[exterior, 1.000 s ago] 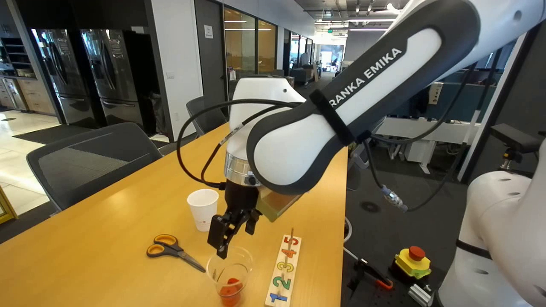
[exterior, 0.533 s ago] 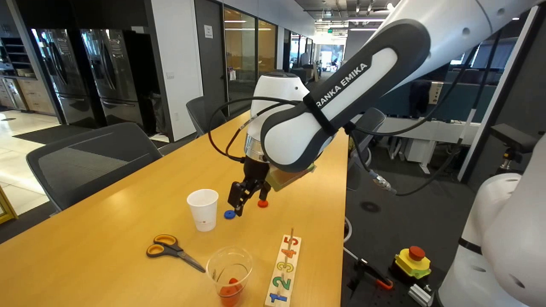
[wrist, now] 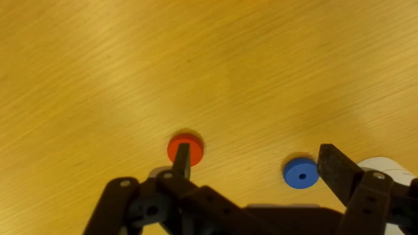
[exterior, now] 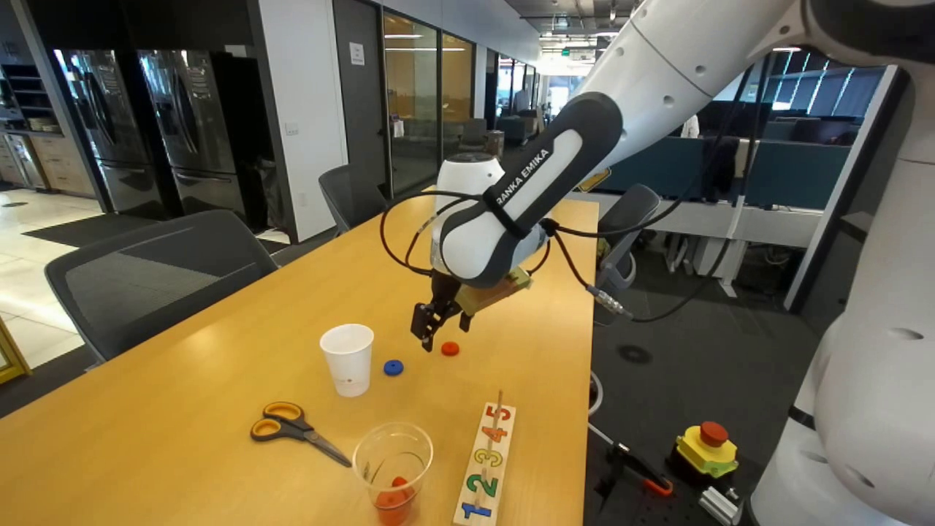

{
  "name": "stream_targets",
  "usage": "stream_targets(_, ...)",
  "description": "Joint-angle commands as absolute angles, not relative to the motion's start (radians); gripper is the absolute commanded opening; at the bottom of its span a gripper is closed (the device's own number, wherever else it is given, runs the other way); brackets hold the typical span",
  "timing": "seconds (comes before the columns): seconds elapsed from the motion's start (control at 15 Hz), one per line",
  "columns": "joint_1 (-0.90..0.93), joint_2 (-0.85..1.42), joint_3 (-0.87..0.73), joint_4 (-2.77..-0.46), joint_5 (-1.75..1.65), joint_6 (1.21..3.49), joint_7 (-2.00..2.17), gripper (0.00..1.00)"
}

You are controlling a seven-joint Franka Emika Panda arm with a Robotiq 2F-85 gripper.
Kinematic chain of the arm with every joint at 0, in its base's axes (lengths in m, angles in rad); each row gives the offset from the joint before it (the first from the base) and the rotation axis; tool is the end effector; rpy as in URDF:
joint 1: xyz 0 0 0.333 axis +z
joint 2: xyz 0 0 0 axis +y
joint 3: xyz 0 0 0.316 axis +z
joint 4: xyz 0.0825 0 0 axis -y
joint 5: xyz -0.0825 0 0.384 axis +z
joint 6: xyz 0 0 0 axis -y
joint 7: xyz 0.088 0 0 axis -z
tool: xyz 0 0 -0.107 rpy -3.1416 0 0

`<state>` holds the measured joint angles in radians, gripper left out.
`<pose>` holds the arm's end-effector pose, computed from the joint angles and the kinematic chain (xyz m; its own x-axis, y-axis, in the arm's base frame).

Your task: Put the orange discs in the clear cup and the blue disc in the white cup

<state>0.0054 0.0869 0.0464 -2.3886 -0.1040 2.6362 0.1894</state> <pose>0.5148 0.0294 0.2981 0.9850 -0.0479 0.1661 -0.0536 -0.9981 0.0294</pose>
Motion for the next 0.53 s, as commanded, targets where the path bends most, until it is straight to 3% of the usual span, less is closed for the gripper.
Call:
stream_targets(0.0,0.007,0.230,0.017,-2.236,-0.077,2.593,0.163,1.00)
stream_targets(0.47,-0.007,0.368,-0.024,-2.077,-0.045,2.502,0.159,1.00)
